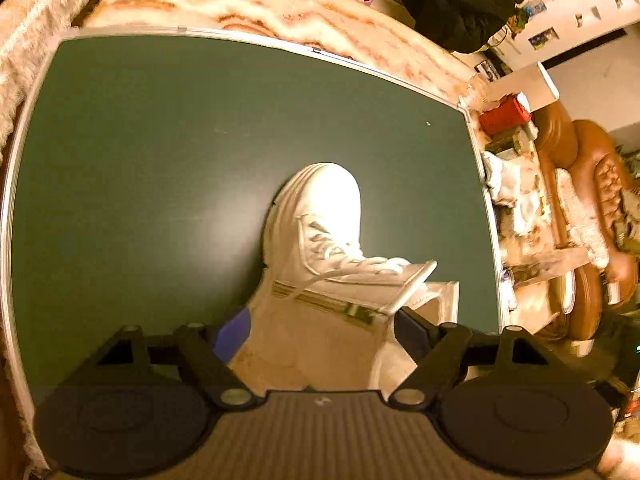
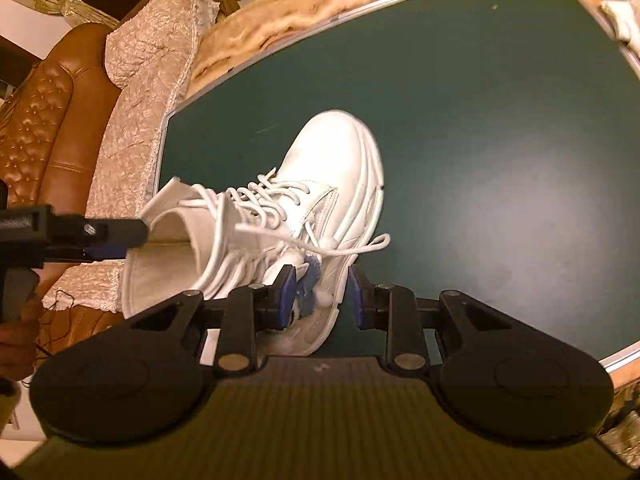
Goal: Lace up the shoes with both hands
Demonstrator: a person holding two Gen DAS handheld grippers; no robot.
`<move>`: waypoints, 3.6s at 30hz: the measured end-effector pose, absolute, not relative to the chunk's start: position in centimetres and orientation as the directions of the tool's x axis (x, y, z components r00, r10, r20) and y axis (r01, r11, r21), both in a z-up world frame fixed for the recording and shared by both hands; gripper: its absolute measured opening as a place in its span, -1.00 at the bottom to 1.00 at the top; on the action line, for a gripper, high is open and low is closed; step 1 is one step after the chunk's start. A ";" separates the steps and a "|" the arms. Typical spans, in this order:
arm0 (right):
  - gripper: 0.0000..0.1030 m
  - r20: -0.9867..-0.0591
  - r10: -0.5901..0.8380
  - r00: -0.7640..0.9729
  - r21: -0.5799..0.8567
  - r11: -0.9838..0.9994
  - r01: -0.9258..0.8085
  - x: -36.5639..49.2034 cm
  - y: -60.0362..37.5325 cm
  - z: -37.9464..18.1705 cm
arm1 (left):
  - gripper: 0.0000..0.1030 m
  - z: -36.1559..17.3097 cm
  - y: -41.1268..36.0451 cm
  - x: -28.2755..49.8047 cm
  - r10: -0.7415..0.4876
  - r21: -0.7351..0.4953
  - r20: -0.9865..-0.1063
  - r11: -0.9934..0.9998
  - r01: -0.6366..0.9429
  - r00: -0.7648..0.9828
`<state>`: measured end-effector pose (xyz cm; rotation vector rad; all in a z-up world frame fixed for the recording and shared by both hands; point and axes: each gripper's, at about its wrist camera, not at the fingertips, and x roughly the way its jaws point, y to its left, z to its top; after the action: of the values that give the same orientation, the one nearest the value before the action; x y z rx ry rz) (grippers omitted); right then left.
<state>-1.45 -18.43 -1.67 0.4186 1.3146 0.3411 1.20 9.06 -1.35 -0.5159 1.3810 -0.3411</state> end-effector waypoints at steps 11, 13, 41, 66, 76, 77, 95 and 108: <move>-0.37 -0.773 0.578 0.262 0.590 0.806 -0.039 -2.2 -17.1 -1.5 | 0.59 -5.1 12.9 5.2 -0.256 -0.285 -0.956 0.925 -0.252 0.142; -0.37 -0.759 0.596 0.263 0.602 0.796 -0.065 -2.3 -17.2 -1.3 | 0.55 -7.2 11.8 6.3 -0.141 -0.151 -0.988 0.971 -0.187 0.065; -0.60 -0.654 0.756 0.021 0.740 0.646 -0.187 -0.2 -19.7 -1.5 | 0.32 -6.9 8.8 7.8 -0.397 -0.399 -0.917 0.917 0.033 -0.039; -0.43 -0.653 0.746 0.133 0.662 0.647 -0.379 9.3 -20.6 -6.6 | 0.66 0.3 2.7 4.2 -0.189 -0.166 -0.980 0.949 0.270 0.063; -0.42 -0.793 0.609 0.020 0.412 0.559 -0.719 15.5 -14.7 -9.8 | 0.87 -0.3 3.8 6.6 -0.066 -0.036 -0.994 0.945 0.325 0.082; -0.42 -0.791 0.612 -0.003 0.447 0.575 -0.685 15.4 -15.5 -10.2 | 0.87 -0.2 3.9 6.9 -0.043 -0.010 -0.995 0.943 0.334 0.093; -0.31 -0.686 0.727 -0.044 0.667 0.604 -0.436 5.9 -20.1 -13.9 | 0.77 0.5 7.4 11.4 0.063 0.066 -0.967 0.998 0.005 0.245; -0.12 -0.700 0.708 0.096 0.591 0.650 -0.478 4.9 -18.5 -13.5 | 0.92 2.6 11.0 -2.1 0.124 -0.089 -0.835 0.931 -0.354 0.536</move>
<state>4.93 -18.48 -13.51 0.2358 1.1809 0.8902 -2.13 11.03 2.65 -0.2609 0.9662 0.2885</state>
